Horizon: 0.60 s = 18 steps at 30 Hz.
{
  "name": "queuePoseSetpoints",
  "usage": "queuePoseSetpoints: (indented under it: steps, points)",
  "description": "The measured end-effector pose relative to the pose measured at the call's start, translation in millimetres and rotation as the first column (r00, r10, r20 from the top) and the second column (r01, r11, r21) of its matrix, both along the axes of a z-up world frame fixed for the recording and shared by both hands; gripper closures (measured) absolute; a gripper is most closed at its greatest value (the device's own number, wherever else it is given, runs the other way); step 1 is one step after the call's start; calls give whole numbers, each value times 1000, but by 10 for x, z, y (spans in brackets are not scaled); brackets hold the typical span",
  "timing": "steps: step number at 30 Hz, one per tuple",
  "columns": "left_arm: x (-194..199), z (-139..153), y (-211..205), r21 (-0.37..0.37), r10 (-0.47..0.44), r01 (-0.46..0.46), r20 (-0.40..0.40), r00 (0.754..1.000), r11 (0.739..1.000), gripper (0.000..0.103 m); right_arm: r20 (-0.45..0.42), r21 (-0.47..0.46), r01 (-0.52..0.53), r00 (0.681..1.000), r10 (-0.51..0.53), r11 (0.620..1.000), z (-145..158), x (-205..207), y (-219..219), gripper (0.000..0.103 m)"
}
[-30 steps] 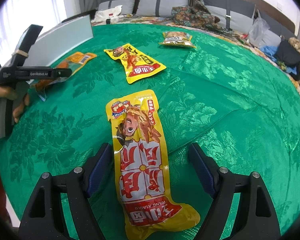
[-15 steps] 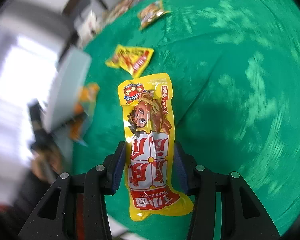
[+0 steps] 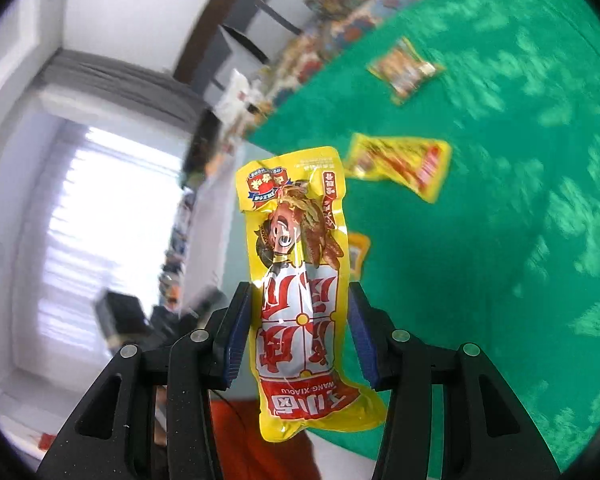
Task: Organize snacks
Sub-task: 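Carry the sausage pack with the left tool while the right tool carries its pack, release both into the box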
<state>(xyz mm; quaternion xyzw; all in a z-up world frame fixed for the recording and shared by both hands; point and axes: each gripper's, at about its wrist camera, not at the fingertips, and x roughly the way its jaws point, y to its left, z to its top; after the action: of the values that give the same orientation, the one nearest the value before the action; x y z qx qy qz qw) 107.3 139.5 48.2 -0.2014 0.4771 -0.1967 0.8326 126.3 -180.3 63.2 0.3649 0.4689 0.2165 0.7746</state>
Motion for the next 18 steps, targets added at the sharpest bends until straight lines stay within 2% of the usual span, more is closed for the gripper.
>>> queuePoseSetpoints:
  steps: [1, 2, 3, 4, 5, 8, 9, 10, 13, 14, 15, 16, 17, 18]
  points:
    - [-58, 1, -34, 30, -19, 19, 8, 1000, 999, 29, 23, -3, 7, 1000, -7, 1000, 84, 2, 22, 54]
    - [-122, -5, -96, 76, -34, 31, 27, 999, 997, 11, 36, -1, 8, 999, -8, 1000, 128, -19, 15, 54]
    - [-184, -11, -163, 120, -42, 35, 56, 998, 992, 1, 48, -1, 7, 999, -7, 1000, 165, -76, -20, 54]
    - [-242, -48, -251, 172, -62, 47, 83, 995, 984, 0, 54, -9, 5, 999, -4, 1000, 178, -118, -29, 53]
    - [-241, -102, -318, 206, -83, 66, 74, 994, 976, 0, 56, -27, 4, 998, -2, 1000, 178, -206, -82, 53]
    - [-135, -418, -585, 290, -166, 164, -19, 986, 943, 0, 46, -74, 5, 999, -2, 997, 117, -381, -119, 53]
    - [-99, -528, -688, 329, -200, 201, -38, 979, 923, 0, 36, -77, 3, 999, 0, 997, 81, -422, -145, 53]
    - [-74, -625, -799, 385, -231, 234, -56, 971, 893, 0, 21, -73, 2, 1000, 0, 997, 21, -458, -154, 53]
    - [-19, -915, -1024, 549, -302, 308, -103, 948, 777, 0, 0, -74, 4, 1000, -4, 997, -84, -532, -198, 53]
    - [-13, -999, -1037, 579, -300, 311, -118, 947, 754, 1, -2, -79, 3, 1000, -3, 997, -107, -548, -207, 53]
    - [-24, -1048, -1021, 590, -296, 312, -127, 947, 744, 5, -2, -81, 1, 1000, -1, 997, -116, -586, -217, 53]
    - [-16, -1088, -985, 585, -291, 315, -138, 947, 747, 26, -1, -82, -1, 1000, 1, 997, -125, -614, -219, 53]
    - [-13, -1059, -896, 517, -282, 307, -129, 951, 799, 38, 0, -83, -4, 1000, 3, 997, -130, -628, -225, 53]
    - [-15, -1010, -836, 497, -267, 286, -111, 957, 819, 46, 1, -85, -6, 1000, 6, 996, -134, -641, -231, 53]
